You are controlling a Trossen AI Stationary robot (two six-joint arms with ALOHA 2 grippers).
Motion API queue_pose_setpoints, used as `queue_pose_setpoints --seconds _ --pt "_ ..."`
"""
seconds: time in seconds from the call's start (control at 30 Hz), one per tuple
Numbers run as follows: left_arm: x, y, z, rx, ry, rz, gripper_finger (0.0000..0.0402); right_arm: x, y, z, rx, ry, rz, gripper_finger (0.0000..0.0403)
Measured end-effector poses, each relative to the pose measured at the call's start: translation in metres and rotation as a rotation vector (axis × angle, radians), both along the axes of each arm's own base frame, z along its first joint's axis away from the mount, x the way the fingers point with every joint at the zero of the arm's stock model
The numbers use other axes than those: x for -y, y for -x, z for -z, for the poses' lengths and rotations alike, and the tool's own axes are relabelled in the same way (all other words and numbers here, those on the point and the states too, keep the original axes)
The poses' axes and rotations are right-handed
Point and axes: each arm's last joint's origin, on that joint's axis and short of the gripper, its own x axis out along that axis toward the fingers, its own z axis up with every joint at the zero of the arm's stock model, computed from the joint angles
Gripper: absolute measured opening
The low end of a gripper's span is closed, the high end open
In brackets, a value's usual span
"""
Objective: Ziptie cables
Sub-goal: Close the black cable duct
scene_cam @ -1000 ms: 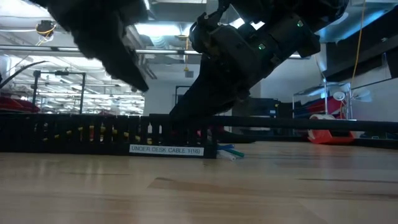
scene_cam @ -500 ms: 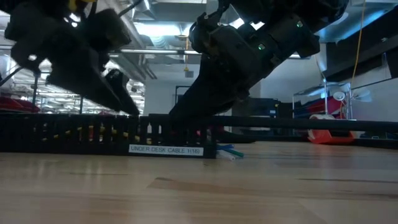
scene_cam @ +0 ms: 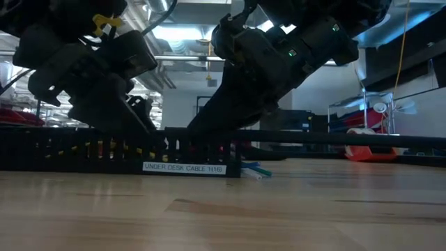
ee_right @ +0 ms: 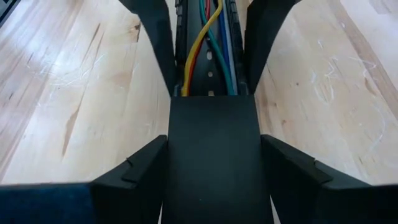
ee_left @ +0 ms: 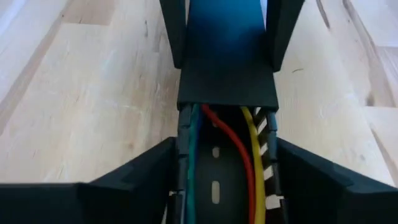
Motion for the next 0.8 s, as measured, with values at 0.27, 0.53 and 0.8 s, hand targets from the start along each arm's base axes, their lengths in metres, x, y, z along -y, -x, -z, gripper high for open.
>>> queue_pose_setpoints --seconds 0.27,0.53,0.8 --pt "0.001 -0.001 0.000 0.008 0.005 0.008 0.0172 -0.002 -0.009 -0.003 0.022 -0.009 -0.001 0.0218" --pt "0.001 0.000 0.000 0.011 0.005 0.012 0.0169 -0.003 -0.030 0.000 -0.011 -0.002 0.011 0.0218" --pt "-0.001 -0.002 -0.001 0.017 0.024 -0.005 0.0189 -0.003 -0.030 -0.001 -0.034 0.016 -0.015 0.0218"
